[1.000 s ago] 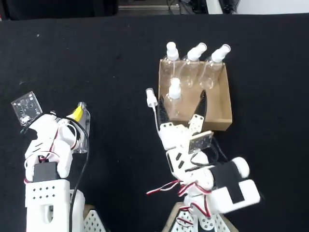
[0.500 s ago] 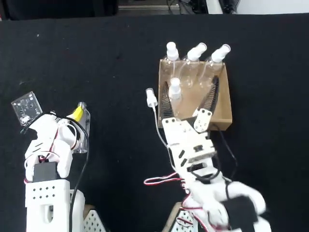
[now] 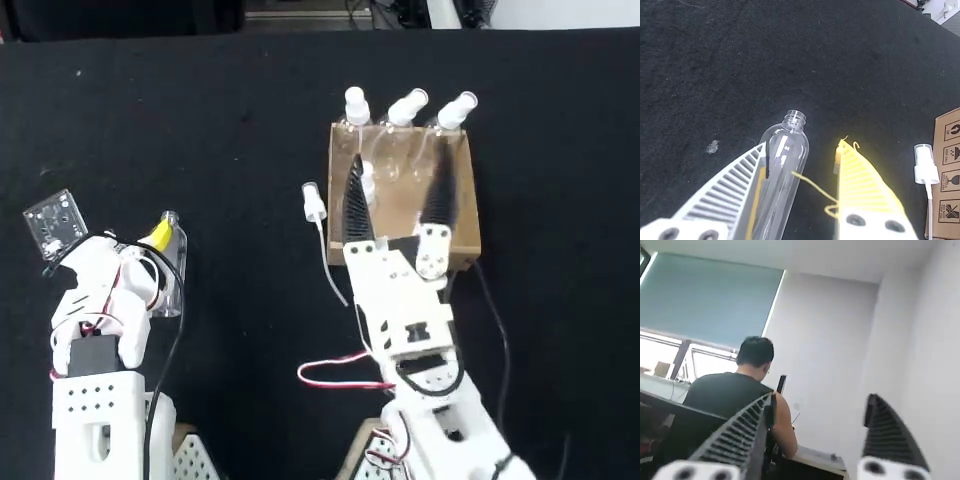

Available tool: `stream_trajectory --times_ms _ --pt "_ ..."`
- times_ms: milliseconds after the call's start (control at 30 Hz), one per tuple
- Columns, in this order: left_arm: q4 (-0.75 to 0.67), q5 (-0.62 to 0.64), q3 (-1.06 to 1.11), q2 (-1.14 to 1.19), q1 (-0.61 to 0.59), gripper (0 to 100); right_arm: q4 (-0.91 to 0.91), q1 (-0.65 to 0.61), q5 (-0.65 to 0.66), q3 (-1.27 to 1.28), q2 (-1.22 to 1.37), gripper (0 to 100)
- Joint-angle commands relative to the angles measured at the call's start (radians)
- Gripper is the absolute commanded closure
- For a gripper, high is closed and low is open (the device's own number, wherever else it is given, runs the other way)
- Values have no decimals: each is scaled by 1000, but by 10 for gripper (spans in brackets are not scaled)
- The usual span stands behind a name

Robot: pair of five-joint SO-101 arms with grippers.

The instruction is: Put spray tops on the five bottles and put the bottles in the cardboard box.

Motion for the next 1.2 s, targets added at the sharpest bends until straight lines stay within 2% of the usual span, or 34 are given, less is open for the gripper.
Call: stream_trajectory --times_ms 0,100,233,333,500,667,800,900,967,1067,1167 --pt "-25 6 -19 -6 -7 787 244 8 6 -18 -208 932" --pt "-25 6 -19 -6 -7 787 456 9 6 -39 -371 991" --pt "-25 6 -19 -6 -5 787 942 9 0 -182 -521 974" --pt "-25 6 -19 -6 -5 787 1220 -5 -107 -315 -542 974" --pt "-25 8 -19 -6 -5 787 1364 -11 -272 -473 -466 974" --pt "-25 6 -18 -6 -5 787 1547 -11 -416 -725 -196 974" --pt "-25 6 -16 -6 -8 787 1830 -38 -589 -1029 44 974" --pt "-25 6 -16 -6 -15 787 2084 -71 -707 -1188 94 974" --pt "-18 5 -16 -6 -18 787 2162 -75 -756 -1205 90 974" --pt "-15 5 -16 -6 -48 787 2197 -94 -753 -1168 79 969" --pt "5 -3 -38 5 -87 784 2186 -157 -620 -1096 79 921"
